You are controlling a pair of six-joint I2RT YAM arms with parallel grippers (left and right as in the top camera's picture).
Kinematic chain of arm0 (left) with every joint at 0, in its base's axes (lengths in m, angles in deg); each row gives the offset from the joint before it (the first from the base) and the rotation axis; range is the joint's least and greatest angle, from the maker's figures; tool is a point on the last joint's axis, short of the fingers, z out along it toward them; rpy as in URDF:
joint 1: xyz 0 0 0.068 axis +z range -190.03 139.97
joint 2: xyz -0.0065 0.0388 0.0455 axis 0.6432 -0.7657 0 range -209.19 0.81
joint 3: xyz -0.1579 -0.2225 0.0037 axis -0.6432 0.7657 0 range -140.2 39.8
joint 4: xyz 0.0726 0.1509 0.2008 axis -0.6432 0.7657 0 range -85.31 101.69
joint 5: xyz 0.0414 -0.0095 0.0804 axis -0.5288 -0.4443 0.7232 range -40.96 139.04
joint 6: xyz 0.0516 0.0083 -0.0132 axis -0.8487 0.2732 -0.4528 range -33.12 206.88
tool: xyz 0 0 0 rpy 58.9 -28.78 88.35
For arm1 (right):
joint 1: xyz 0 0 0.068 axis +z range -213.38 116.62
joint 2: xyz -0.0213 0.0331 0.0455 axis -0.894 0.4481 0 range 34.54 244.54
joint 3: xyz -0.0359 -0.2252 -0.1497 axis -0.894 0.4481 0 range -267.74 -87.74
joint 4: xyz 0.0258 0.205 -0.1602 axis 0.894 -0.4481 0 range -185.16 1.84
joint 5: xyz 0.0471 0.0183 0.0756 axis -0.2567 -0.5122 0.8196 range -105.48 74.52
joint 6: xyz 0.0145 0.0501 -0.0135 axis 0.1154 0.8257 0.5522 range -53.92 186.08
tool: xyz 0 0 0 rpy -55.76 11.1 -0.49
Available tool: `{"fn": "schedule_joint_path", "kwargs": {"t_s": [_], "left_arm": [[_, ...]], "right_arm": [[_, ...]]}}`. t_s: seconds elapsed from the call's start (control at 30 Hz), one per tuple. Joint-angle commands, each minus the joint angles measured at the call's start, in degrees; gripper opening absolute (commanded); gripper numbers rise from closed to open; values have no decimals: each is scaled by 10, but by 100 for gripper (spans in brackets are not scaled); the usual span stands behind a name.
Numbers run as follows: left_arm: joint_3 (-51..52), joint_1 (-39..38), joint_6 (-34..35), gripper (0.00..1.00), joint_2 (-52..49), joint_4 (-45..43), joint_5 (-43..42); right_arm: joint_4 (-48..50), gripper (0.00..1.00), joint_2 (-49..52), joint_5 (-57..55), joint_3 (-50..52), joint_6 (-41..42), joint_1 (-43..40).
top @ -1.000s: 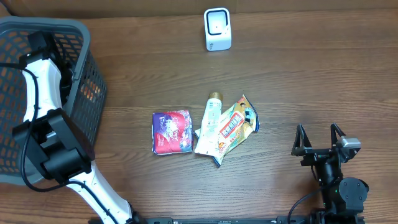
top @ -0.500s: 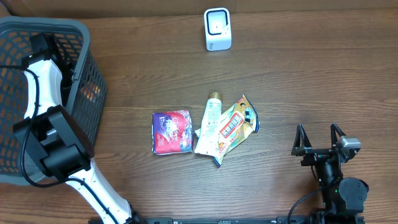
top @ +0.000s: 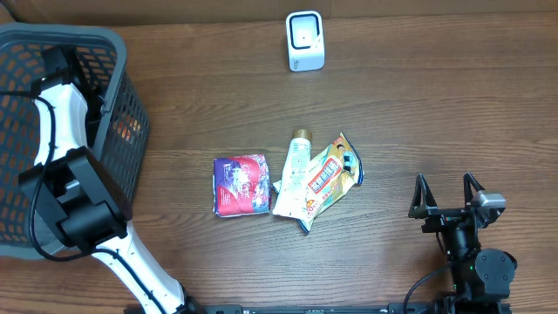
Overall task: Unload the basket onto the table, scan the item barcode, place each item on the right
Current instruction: 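Grasp the orange Kleenex pack in the basket with the left gripper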
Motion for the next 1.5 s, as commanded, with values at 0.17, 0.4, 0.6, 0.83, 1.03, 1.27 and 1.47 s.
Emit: {"fn": "schedule_joint_path", "kwargs": {"t_s": [0.17, 0.4, 0.6, 0.83, 1.03, 1.27, 1.47], "left_arm": [[3, 6, 3, 100, -54, 0, -12], [3, 6, -1, 89, -65, 9, -10], [-3, 6, -6, 79, -63, 31, 14], [-18, 6, -14, 66, -63, 59, 51], [-57, 6, -14, 58, -62, 94, 55], [-109, 6, -14, 51, -62, 134, 70], [-127, 6, -16, 51, -62, 148, 69]], "right_arm": [[2, 100, -4, -6, 6, -4, -1], [2, 100, -4, -6, 6, -4, -1], [2, 100, -4, -6, 6, -4, -1], [2, 100, -4, -6, 6, -4, -1], [2, 100, -4, -6, 6, -4, -1], [2, 100, -4, -6, 6, -4, -1], [2, 100, -4, -6, 6, -4, -1]]}}
